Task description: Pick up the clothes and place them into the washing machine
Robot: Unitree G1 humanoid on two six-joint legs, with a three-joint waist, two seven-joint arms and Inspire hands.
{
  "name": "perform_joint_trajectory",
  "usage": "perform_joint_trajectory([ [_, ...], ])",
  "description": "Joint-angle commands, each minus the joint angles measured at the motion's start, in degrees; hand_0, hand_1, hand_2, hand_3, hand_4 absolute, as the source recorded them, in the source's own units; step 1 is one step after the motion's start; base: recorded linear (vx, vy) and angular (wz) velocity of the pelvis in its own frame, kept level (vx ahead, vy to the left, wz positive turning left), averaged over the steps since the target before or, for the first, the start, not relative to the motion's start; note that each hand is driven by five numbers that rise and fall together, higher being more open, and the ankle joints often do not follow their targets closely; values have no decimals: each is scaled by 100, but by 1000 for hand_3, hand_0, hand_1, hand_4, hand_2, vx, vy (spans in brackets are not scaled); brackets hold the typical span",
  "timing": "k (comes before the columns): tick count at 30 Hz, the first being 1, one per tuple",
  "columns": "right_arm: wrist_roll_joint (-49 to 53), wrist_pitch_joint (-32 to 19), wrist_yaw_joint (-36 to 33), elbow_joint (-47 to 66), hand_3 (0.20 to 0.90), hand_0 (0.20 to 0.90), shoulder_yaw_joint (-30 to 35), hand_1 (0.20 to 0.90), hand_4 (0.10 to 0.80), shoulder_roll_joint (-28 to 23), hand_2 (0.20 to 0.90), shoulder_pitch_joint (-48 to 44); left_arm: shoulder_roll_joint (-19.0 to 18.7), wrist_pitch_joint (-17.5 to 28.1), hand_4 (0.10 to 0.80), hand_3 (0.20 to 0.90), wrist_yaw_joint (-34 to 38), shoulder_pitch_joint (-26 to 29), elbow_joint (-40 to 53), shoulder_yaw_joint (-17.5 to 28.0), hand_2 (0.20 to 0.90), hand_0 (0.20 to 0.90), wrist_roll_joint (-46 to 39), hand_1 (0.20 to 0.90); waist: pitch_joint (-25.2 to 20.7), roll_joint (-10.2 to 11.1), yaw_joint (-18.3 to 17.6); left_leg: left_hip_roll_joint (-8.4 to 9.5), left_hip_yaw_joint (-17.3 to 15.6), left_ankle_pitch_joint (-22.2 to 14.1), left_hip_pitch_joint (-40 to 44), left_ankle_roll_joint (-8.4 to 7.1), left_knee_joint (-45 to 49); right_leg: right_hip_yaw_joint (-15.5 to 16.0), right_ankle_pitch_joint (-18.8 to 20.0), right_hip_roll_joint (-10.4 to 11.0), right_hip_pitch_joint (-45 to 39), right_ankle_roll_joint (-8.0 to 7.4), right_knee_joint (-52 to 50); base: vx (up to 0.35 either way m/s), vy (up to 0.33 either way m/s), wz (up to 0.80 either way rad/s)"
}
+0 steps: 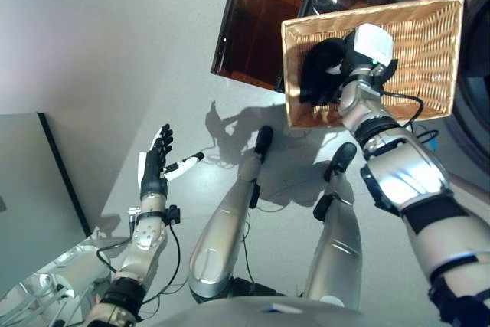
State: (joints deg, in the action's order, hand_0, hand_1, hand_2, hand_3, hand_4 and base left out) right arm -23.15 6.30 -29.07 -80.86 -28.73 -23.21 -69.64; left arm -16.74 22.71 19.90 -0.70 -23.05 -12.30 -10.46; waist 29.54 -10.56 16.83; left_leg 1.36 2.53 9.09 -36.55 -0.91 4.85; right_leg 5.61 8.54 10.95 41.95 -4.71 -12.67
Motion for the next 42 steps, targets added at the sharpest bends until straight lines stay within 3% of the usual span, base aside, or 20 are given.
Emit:
perform_joint_trajectory([
  [1, -118, -134, -536, 259, 200, 200, -216, 200, 300, -158, 200, -510, -372, 247, 800, 900, 189, -104, 328, -63, 900, 900, -20, 900, 26, -757, 61, 287, -197, 374, -194, -89, -468, -351, -479, -106, 75, -77, -410, 11, 11, -11],
  [9, 500, -431, -654, 541, 200, 200, 174, 200, 300, -144, 200, -336, -382, 234, 800, 900, 222, -178, 187, -47, 900, 900, 8, 900, 26, -667, -65, 275, -247, 303, -88, -87, -398, -367, -535, -108, -55, -67, -418, 4, -2, -4],
  [18, 3259, -1625, -423, 1530, 200, 200, 1478, 200, 300, -188, 200, 619, -276, 133, 800, 900, 194, -224, -442, 109, 900, 900, -74, 900, 2, -437, -328, 209, -388, 168, 224, -87, -327, -428, -555, -170, -437, -47, -292, 22, -22, -7],
  [25, 4601, -2205, -46, 2409, 200, 200, 1966, 200, 300, -159, 200, 1571, -161, 24, 800, 900, 78, -160, -943, 129, 900, 900, -143, 900, -209, -324, -460, 157, -431, 112, 442, -96, -331, -446, -550, -215, -710, -36, -136, 47, -25, -7],
  [27, 5380, -2476, 241, 2725, 200, 200, 2199, 200, 300, -31, 200, 2019, -75, -38, 800, 900, 18, -134, -1228, 115, 900, 900, -158, 900, -329, -278, -537, 148, -434, 51, 625, -98, -351, -445, -594, -212, -908, -40, -67, 65, -35, -5],
  [36, 7051, -2945, 877, 3338, 200, 200, 2710, 200, 300, 189, 200, 2703, 219, -240, 800, 900, -60, -77, -2242, -48, 900, 900, -5, 900, -657, -300, -672, 116, -514, -46, 1034, -107, -402, -540, -610, -263, -1326, -42, 154, 65, -21, -9],
  [42, 7879, -3143, 1156, 3362, 200, 200, 3115, 200, 300, 26, 200, 2726, 357, -275, 800, 900, -166, -75, -2680, -128, 900, 900, -42, 900, -868, -423, -751, 107, -534, -68, 1187, -114, -463, -578, -671, -299, -1438, -31, 198, 40, -14, -7],
])
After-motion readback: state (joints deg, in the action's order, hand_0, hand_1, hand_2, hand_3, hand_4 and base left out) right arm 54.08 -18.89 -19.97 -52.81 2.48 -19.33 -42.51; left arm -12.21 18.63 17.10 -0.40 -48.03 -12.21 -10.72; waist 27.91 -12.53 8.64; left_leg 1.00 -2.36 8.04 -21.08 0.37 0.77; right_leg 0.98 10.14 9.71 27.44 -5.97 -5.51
